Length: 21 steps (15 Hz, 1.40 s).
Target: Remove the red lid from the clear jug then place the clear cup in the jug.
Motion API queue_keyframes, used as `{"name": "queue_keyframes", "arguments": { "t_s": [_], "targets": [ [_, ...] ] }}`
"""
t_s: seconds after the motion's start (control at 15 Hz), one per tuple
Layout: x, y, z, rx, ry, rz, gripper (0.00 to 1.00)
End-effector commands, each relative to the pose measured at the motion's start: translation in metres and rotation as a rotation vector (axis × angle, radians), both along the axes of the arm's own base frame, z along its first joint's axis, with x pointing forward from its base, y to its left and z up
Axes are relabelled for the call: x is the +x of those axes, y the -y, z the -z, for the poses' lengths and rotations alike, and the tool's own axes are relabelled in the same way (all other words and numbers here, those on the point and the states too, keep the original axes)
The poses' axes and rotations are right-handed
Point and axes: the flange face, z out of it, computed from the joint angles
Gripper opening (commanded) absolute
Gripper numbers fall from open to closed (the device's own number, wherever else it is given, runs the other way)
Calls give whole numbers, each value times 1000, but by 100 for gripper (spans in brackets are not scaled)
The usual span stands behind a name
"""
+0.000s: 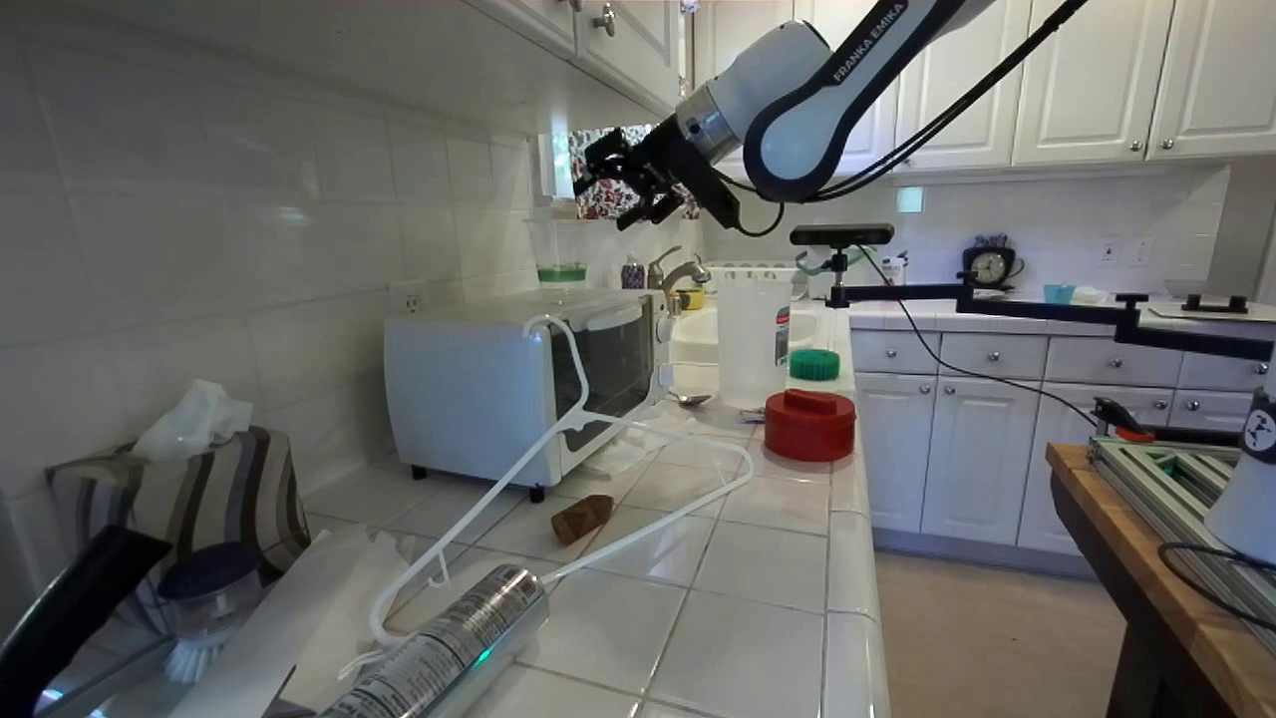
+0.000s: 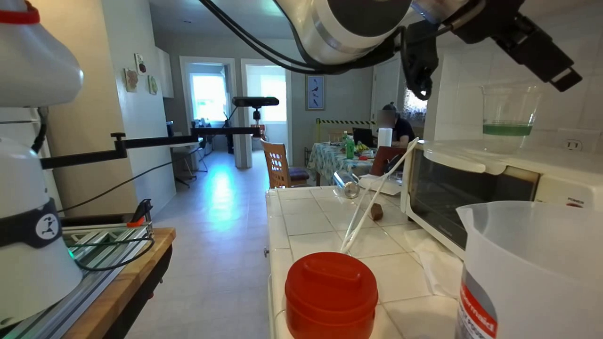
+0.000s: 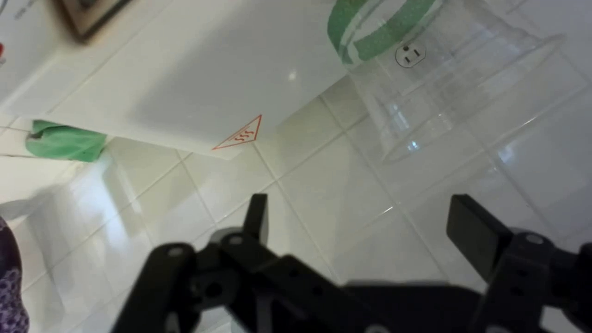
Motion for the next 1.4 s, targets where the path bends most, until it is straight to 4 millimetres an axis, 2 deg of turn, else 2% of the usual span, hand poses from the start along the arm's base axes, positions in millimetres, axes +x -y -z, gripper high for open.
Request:
{"name": "queue_keyframes", "arguments": {
  "t_s": [0.0,1.07,1.13,1.2,1.33],
  "targets": [
    [9,6,-2,26,1,-7,100],
    [20,-4,-6,116,-107,-81,100],
    [20,-4,-6,117,-118,-85,75],
    [20,-4,-7,115,-126,-89,72],
    [19,-3,-7,115,-140,-93,57]
  ]
}}
